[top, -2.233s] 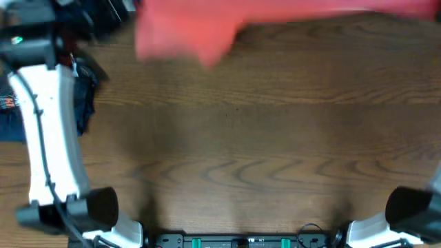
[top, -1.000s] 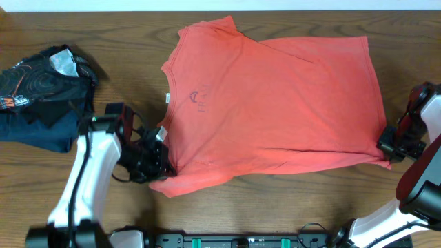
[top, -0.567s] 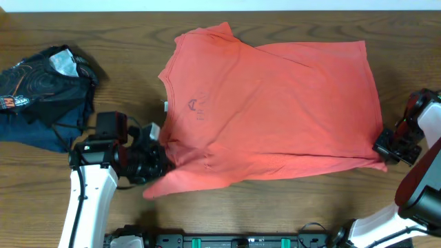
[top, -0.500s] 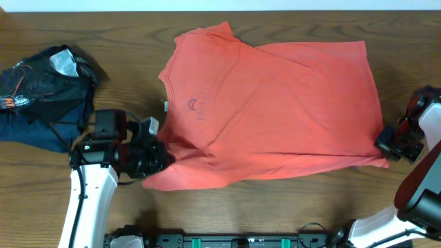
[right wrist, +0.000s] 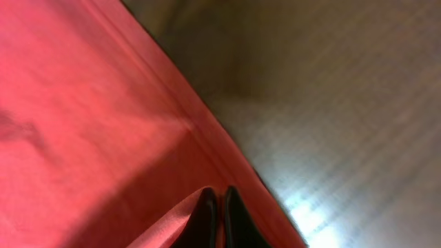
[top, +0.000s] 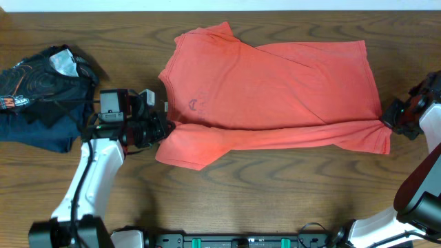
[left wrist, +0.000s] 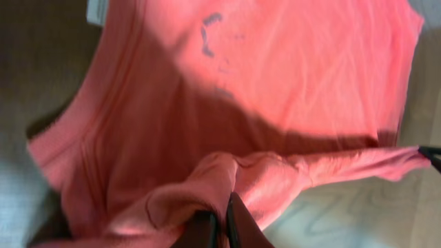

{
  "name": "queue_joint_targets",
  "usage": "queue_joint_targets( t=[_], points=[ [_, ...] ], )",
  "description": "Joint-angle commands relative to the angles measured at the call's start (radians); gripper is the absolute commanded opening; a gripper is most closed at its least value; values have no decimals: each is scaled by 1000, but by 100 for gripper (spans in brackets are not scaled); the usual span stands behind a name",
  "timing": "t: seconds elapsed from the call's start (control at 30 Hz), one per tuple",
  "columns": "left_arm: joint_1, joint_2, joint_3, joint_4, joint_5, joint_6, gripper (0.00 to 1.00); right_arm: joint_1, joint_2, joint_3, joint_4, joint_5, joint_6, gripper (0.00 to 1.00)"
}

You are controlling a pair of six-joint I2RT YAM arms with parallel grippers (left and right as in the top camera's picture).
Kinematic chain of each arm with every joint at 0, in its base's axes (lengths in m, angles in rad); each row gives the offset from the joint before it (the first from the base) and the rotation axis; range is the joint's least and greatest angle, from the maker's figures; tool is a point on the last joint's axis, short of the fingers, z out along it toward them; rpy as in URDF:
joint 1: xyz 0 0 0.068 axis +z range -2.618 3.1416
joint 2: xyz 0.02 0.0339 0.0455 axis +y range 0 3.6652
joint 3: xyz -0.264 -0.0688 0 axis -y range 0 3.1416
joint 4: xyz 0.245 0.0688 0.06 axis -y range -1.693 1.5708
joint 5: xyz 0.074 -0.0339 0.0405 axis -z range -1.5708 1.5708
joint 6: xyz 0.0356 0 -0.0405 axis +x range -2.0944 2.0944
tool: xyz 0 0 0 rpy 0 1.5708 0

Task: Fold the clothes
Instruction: 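Hold the bottom hem with both grippers and fold it upward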

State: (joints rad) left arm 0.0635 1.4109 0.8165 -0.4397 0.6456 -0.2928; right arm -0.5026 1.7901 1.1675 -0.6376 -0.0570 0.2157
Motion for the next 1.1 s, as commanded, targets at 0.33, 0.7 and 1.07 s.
queue_joint_targets(
  t=[0.33,0.7,1.07],
  points=[
    [3,107,1,255,36,-133,6,2,-18,1,60,-30,-55,1],
    [3,108,1,396,53,-227,6,6,-18,1,148,-84,-158,1],
    [-11,193,1,460,50,-256,6,26,-6,1,197,-134,-169,1]
  ],
)
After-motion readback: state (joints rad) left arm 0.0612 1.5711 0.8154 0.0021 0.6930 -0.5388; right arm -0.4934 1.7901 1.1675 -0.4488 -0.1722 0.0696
